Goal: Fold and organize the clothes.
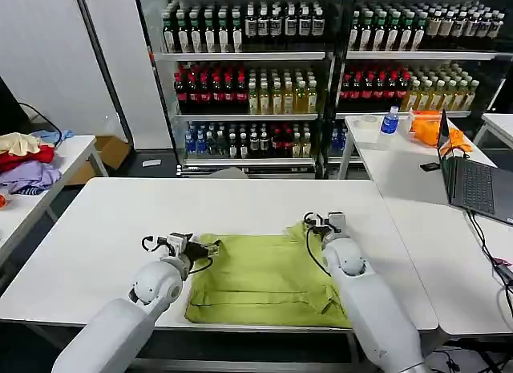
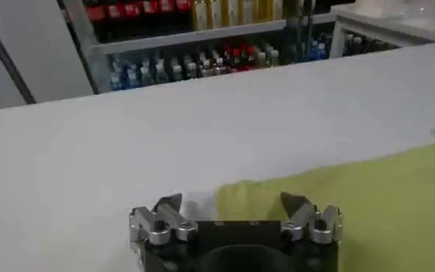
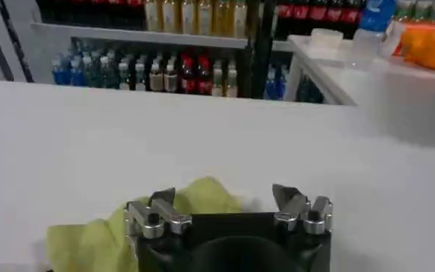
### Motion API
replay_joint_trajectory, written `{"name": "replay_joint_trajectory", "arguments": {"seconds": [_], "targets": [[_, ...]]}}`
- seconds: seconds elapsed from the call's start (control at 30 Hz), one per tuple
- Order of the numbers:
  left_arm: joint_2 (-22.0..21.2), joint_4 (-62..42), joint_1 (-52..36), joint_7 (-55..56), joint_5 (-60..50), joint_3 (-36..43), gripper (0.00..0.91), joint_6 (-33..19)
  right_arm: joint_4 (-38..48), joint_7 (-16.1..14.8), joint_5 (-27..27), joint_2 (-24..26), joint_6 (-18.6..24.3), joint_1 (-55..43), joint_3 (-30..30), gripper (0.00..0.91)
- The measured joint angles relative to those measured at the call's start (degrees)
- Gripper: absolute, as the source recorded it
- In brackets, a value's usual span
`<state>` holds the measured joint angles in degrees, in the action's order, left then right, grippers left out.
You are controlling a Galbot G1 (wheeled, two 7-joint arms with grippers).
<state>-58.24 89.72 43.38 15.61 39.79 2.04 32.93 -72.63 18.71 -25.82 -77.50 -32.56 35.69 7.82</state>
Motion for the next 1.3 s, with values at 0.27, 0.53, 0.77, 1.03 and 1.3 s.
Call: {"name": "replay_joint_trajectory", "arguments": {"seconds": [0.27,0.53,0.77,1.03,1.3], "targets": [[0.65,0.43,0.49,-0.73,0.21,0.02,0.02,-0.27,0.46,0.23,-0.23,-0.49,0.05,0.26,-0.17,0.0],[1.27,1.33,1.64,-0.97,0.13,-0.85,0.02,-0.3,-1.65,0.71,-0.36,0.0,1.06,1.95,-0.15,0.0],[2.05,2.83,2.18,-1.59,0.48,-1.41,0.02,-1.3,-6.04,0.97,-0.69,1.24,1.95,3.94,0.07,0.0],[3.43,5.57,3.6,-2.32,1.9,-2.95,0.02,-2.36,-14.31,1.11,-1.77,3.82,2.04,6.66,1.18,0.0],[5.36,10.33,6.49,-3.09,2.33,-5.35,0.02,-2.56,-23.73,0.89,-2.12,6.83,1.93,11.67,2.95,0.0]]}}
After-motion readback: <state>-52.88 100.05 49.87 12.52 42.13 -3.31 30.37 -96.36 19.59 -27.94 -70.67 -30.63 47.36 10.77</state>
